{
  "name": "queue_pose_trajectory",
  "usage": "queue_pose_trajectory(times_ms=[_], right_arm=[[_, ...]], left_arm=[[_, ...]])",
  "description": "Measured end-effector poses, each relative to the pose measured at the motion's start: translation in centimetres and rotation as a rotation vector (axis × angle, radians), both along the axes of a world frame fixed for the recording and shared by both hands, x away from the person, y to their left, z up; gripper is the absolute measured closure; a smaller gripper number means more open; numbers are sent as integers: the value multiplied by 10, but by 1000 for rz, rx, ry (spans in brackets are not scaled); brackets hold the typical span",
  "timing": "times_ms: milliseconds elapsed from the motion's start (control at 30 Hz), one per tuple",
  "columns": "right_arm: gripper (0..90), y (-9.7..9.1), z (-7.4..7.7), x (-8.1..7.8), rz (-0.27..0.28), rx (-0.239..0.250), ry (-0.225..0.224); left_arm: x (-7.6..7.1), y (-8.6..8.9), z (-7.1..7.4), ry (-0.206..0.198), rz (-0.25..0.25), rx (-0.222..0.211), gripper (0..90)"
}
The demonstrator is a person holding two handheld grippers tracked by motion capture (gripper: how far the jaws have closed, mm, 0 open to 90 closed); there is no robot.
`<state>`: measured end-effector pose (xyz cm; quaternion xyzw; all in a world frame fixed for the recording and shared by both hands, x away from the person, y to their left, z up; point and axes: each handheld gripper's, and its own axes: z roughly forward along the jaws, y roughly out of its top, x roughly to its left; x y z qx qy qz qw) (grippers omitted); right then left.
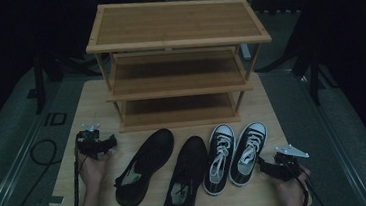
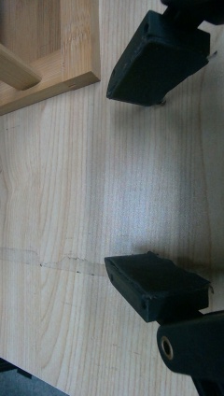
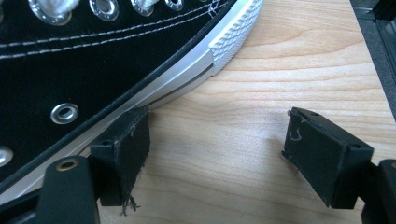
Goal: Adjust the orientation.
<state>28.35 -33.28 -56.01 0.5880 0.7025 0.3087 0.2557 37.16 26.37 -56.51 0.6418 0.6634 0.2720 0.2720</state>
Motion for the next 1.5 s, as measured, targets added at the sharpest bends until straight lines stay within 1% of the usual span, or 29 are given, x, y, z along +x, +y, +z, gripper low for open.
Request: queue_pose_trajectory(times_ms=[167,267,567,700,833,967,1000,1033,1100,1200,1333,1500], right_arm=[[222,0,0,0,2,0,0],[222,0,0,0,3,0,0],[222,0,0,0,4,0,0],[222,0,0,0,6,0,0],[222,0,0,0,6,0,0],[221,0,0,0,6,0,0],[221,0,0,0,6,0,0],[221,0,0,0,6,0,0],[221,0,0,0,6,0,0],[221,0,0,0,6,0,0],[222,0,0,0,6,0,0],[222,0,0,0,6,0,0]], left_arm=[[1,-1,0,1,9,-1,156],[-2,0,0,-2,13,-1,200],[-3,1,1,0,-1,0,218],[-6,0,3,-1,-37,0,343],[-8,1,6,15,-54,0,419],[-13,1,10,51,-83,1,452],[-13,1,10,51,-83,1,469],[-16,1,12,59,-96,7,473],[-18,3,15,61,-108,-7,490],[-22,3,20,59,-123,-1,500],[-27,4,24,71,-162,-9,516],[-35,3,31,76,-200,-21,530]])
